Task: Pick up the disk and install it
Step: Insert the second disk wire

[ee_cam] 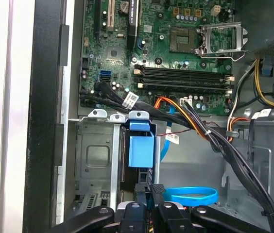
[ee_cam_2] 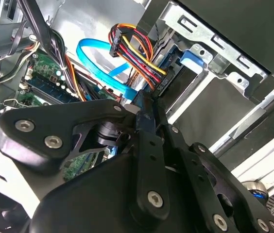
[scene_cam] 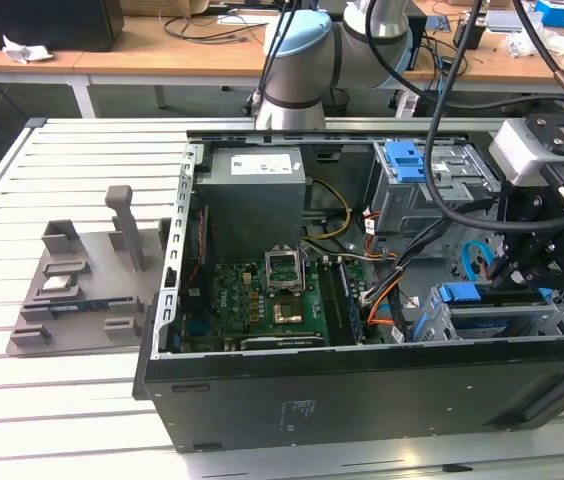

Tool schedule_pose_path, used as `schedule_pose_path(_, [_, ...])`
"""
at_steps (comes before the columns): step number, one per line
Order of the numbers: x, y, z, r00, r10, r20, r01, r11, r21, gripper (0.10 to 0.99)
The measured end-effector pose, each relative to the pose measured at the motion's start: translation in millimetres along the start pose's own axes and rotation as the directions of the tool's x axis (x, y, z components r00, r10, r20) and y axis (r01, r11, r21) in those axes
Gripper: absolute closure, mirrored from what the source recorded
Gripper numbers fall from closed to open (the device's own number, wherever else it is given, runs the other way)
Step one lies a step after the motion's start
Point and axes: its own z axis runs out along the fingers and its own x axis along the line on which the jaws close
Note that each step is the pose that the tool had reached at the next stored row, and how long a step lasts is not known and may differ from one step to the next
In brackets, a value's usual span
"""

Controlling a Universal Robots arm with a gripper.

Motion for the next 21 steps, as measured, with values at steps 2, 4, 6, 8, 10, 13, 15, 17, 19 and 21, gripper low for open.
schedule_pose_path(2, [0.1,0.1,0.5,1.0,0.0,-0.0002,0.0,1.0,0.0,0.925])
schedule_pose_path(4, [0.1,0.2,0.9,1.0,0.0,0.0004,0.0,1.0,-0.001,0.925])
schedule_pose_path(6, [0.1,0.1,0.4,1.0,0.0,-0.0008,0.0,1.0,0.0,0.851])
schedule_pose_path(8, [-0.6,0.4,-8.2,1.0,0.0,-0.0007,0.0,1.0,0.0,0.851])
schedule_pose_path(10, [-1.5,0.8,-16.5,1.0,0.0,-0.0007,0.0,1.0,0.0,0.851])
schedule_pose_path(13, [-5.5,1.7,-40.8,1.0,0.0,-0.0009,0.0,1.0,0.0,0.98])
schedule_pose_path(15, [-7.0,2.0,-50.0,1.0,0.0,-0.0008,0.0,1.0,0.0,0.98])
schedule_pose_path(17, [-8.3,2.3,-58.5,1.0,0.0,-0.0012,0.0,1.0,0.0,0.98])
schedule_pose_path(19, [-8.4,2.4,-60.4,1.0,0.0,-0.0009,0.0,1.0,0.0,0.98])
schedule_pose_path(21, [-8.4,2.4,-60.5,1.0,0.0,-0.001,0.0,1.0,0.0,0.98])
